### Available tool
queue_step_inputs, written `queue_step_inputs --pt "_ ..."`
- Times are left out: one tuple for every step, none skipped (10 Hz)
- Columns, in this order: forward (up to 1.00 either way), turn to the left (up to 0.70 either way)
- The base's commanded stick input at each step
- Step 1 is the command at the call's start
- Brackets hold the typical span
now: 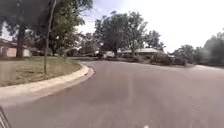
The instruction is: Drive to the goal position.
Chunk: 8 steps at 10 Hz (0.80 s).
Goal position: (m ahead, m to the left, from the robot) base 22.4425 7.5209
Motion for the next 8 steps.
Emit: queue_step_inputs --pt "0.70 0.03" --pt "0.70 0.03" --pt "0.70 0.03" --pt "0.70 0.03" --pt "0.70 0.03" --pt "0.70 0.03" --pt "0.70 0.03" --pt "0.70 0.00"
